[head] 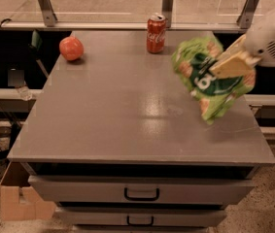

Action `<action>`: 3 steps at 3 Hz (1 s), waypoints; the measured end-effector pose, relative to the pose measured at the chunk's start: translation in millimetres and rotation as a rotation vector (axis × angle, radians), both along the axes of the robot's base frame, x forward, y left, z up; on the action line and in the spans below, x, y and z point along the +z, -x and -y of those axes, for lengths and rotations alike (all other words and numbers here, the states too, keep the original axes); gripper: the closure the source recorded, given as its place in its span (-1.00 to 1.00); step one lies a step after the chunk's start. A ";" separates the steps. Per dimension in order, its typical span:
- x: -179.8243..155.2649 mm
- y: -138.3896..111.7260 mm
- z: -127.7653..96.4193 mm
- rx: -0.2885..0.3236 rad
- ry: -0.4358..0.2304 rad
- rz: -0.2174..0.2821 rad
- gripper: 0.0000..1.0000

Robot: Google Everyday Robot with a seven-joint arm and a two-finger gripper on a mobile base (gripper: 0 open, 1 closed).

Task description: Move green rice chip bag near coke can

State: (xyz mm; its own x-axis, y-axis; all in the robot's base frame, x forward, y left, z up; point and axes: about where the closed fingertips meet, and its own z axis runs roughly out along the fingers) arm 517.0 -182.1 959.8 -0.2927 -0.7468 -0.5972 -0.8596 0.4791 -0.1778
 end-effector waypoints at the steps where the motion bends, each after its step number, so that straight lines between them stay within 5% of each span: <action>1: 22.0 -5.3 3.8 -0.010 -0.005 0.046 1.00; 3: 20.3 -7.2 -0.8 0.002 -0.003 0.045 1.00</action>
Offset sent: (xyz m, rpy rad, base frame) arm 0.0062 -0.0054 0.0246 0.0055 -0.0514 -0.0135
